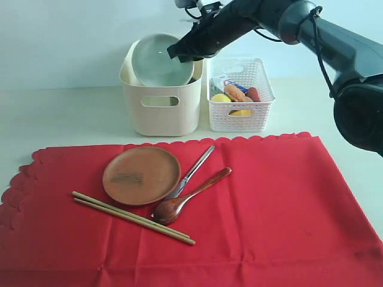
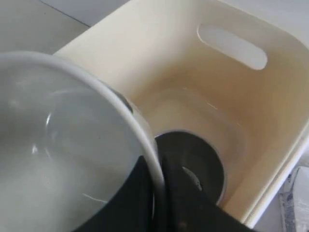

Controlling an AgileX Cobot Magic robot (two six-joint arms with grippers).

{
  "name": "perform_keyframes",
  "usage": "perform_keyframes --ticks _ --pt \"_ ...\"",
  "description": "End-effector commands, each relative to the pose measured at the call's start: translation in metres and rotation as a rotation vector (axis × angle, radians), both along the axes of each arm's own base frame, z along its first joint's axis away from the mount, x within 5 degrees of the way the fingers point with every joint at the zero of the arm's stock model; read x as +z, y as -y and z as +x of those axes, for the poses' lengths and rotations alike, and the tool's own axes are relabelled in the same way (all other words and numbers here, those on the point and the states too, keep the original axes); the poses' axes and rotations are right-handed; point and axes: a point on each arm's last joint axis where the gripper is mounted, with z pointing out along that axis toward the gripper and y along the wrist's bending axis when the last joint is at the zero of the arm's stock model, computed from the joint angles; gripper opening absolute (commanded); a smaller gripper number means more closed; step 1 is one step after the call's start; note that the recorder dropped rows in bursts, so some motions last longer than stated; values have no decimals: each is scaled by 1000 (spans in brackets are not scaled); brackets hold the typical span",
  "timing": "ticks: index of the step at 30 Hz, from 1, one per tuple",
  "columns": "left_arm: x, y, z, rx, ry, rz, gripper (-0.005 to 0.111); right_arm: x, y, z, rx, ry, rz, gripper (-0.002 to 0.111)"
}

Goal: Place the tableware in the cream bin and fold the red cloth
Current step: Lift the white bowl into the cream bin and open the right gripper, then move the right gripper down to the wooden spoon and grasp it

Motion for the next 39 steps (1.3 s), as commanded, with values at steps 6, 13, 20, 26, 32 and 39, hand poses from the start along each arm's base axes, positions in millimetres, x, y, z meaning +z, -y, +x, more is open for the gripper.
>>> perform_keyframes --ticks 6,13,20,26,32,39 --pt "0 0 0 1 13 2 94 -1 2 -3 37 -18 -68 25" --pt "0 0 0 1 13 2 94 -2 2 -4 42 -29 -74 44" --pt "0 0 0 1 13 2 94 53 6 -18 41 31 -42 45" --pt "0 0 0 1 13 2 94 95 11 -51 138 -60 -58 45" --pt "0 0 0 1 13 2 94 101 13 -58 136 -119 -50 45" --pt "0 0 0 1 13 2 94 101 13 -59 83 -163 -15 44"
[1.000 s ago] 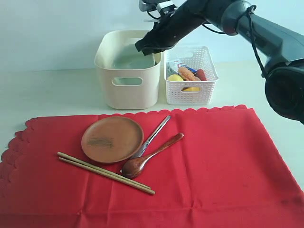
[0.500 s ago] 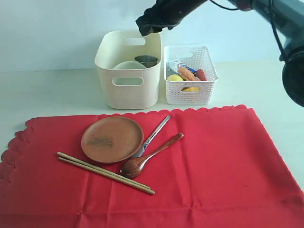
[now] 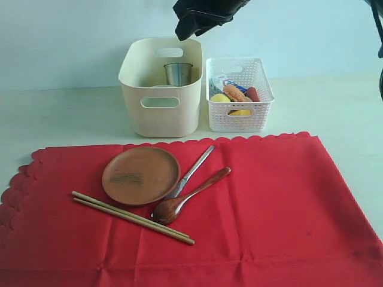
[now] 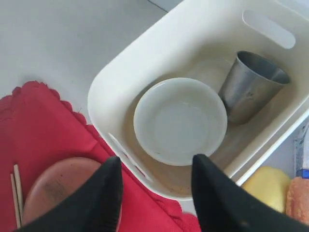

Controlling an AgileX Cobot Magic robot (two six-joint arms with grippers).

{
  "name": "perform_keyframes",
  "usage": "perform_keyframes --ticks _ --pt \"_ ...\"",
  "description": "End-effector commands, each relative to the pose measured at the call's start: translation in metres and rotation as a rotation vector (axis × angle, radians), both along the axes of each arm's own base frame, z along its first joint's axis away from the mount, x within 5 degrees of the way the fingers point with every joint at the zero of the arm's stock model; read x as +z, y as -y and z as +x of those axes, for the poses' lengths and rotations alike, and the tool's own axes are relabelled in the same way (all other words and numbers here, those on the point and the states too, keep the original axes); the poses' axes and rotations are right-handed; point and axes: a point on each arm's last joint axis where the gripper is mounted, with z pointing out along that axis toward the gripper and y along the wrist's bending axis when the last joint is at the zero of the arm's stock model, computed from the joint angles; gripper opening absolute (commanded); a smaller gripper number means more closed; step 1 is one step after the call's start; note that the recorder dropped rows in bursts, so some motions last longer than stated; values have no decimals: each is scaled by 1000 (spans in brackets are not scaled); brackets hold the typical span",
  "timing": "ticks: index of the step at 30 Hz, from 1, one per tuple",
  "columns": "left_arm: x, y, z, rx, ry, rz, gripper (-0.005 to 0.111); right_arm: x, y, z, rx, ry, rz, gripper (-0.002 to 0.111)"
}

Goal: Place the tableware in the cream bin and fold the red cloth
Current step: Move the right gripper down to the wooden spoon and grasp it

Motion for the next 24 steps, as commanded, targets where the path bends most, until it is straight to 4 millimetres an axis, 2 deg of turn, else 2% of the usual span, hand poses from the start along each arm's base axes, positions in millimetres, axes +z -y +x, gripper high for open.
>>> perform_keyframes --ticks 1,7,16,21,24 --pt "0 0 0 1 13 2 94 8 0 -4 -29 -22 28 44" --pt "0 0 0 1 13 2 94 4 5 -21 12 -73 -14 44" --pt "0 0 0 1 13 2 94 -2 19 -71 178 -125 -86 41" --pt "0 0 0 1 13 2 94 -17 29 -101 274 -169 -124 41" --pt "0 0 0 1 13 2 94 -34 32 -110 325 -203 -144 41"
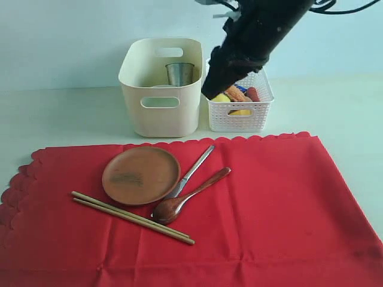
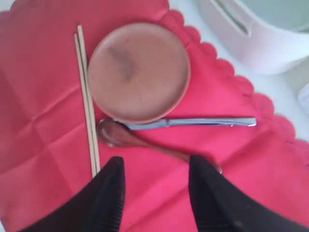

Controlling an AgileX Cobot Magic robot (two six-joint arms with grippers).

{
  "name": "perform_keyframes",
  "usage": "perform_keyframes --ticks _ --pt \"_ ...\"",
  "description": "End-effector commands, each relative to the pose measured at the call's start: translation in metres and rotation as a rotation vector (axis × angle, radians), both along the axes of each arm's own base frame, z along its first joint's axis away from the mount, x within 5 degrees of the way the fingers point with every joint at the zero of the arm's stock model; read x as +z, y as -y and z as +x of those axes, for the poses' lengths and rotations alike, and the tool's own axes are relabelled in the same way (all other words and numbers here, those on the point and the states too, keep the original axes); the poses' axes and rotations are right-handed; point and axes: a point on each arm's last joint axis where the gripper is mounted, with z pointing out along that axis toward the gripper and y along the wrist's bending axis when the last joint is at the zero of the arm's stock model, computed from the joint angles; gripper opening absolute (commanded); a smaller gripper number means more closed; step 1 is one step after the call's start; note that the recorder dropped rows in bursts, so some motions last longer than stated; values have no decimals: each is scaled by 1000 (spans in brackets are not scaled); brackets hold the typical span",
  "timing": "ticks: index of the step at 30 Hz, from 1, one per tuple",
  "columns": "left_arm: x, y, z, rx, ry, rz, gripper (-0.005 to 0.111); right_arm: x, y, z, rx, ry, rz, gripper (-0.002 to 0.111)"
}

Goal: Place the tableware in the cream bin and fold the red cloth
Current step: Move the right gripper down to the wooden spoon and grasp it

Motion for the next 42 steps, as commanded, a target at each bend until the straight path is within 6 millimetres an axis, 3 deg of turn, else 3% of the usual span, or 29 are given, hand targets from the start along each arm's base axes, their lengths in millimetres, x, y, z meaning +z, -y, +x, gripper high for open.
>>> perform_keyframes --ticks 1,5,9,13,18,24,30,42 --pt "0 0 0 1 13 2 94 -19 3 -16 94 -31 -15 41" --pt "0 0 0 1 13 2 94 -53 5 -23 164 -104 -51 41" --pt "0 0 0 1 13 2 94 -87 7 -28 354 -107 -70 41" --pt "0 0 0 1 13 2 94 -109 6 -26 522 -75 -65 41" --pt "0 0 0 1 13 2 94 -129 2 -20 592 -27 -91 41" --pt "0 0 0 1 13 2 94 -146 -20 -20 730 132 -241 44" --pt "1 0 0 1 18 2 94 -152 -46 -23 835 276 -281 46" --pt "1 0 0 1 18 2 94 -165 -55 -20 853 310 -295 46"
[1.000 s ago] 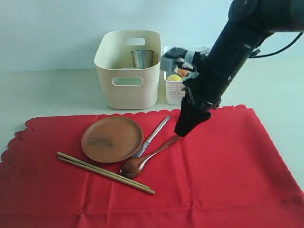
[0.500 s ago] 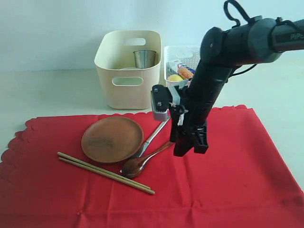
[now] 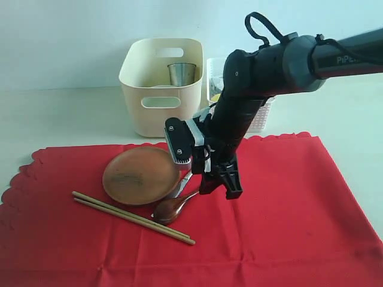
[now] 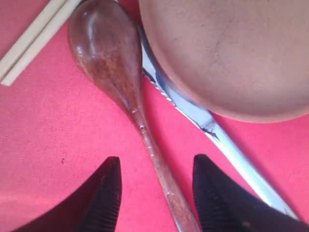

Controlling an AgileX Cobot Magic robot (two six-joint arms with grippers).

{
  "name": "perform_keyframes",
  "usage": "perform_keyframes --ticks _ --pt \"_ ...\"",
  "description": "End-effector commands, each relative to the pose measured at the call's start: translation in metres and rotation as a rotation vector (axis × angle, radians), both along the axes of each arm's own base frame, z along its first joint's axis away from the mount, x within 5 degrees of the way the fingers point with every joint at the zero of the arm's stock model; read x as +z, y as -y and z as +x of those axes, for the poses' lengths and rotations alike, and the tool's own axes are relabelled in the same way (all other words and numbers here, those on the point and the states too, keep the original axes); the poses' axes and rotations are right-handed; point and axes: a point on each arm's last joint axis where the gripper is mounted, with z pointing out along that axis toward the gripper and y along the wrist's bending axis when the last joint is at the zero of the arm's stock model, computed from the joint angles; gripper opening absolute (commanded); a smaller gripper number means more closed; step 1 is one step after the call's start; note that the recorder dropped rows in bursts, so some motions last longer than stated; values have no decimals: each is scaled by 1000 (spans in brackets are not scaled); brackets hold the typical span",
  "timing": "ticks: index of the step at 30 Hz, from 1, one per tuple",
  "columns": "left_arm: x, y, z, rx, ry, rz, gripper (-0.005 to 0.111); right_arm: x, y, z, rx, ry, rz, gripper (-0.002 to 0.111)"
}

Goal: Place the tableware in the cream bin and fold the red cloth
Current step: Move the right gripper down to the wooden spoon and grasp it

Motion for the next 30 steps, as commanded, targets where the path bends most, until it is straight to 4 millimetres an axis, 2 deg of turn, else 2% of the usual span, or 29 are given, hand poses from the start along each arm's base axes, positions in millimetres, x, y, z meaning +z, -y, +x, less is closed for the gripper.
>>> perform_keyframes --ticks 1,11,14,17,18,23,30 --pt "1 0 0 1 18 2 94 -13 -3 4 6 -2 -6 46" --pt "1 0 0 1 18 2 94 -33 -12 16 -20 -57 -13 44" --pt "1 0 0 1 18 2 94 -33 -12 17 -31 -60 -23 28" --pt "1 0 0 1 18 2 94 -33 -10 17 -17 -66 -43 2" --pt "1 0 0 1 18 2 94 -32 -10 16 -16 -72 -47 0" --pt "1 0 0 1 18 2 94 -21 -7 12 2 -91 -62 0" --pt "1 0 0 1 18 2 94 6 -5 7 -9 -99 -56 0"
